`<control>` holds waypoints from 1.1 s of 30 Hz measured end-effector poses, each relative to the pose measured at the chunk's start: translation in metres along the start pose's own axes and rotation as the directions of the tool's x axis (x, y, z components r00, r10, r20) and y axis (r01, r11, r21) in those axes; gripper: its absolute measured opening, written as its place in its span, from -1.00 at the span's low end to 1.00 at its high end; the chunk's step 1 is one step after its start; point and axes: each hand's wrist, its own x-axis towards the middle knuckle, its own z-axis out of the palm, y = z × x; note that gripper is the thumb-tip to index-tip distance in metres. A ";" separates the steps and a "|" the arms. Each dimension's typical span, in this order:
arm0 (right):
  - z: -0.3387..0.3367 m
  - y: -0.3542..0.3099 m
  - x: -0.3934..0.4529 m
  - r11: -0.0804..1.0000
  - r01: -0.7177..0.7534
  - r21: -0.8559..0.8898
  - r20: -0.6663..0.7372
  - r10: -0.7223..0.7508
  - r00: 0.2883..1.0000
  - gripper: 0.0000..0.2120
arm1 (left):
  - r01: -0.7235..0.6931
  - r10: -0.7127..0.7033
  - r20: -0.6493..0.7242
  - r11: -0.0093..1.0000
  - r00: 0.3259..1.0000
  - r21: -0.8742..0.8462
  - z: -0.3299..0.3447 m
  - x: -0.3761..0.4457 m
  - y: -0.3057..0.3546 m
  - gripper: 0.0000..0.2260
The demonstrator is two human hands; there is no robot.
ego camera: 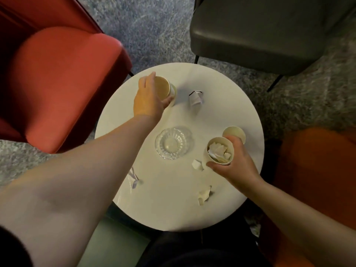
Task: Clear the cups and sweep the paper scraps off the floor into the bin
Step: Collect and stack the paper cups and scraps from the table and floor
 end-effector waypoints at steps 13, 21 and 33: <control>-0.008 0.022 -0.010 0.996 -0.046 0.077 0.016 0.045 0.999 -0.27 | -0.033 0.031 0.090 0.999 0.995 0.012 0.028 -0.008 0.011 -0.28; -0.028 0.023 -0.016 0.996 -0.024 0.086 0.023 0.022 0.999 -0.33 | -0.193 0.211 0.037 0.940 0.977 -0.281 0.026 -0.069 0.075 -0.31; -0.068 0.046 -0.029 0.996 -0.043 0.075 0.032 0.041 0.999 -0.33 | -0.224 0.254 0.316 0.966 0.914 -0.130 0.099 -0.103 0.106 -0.25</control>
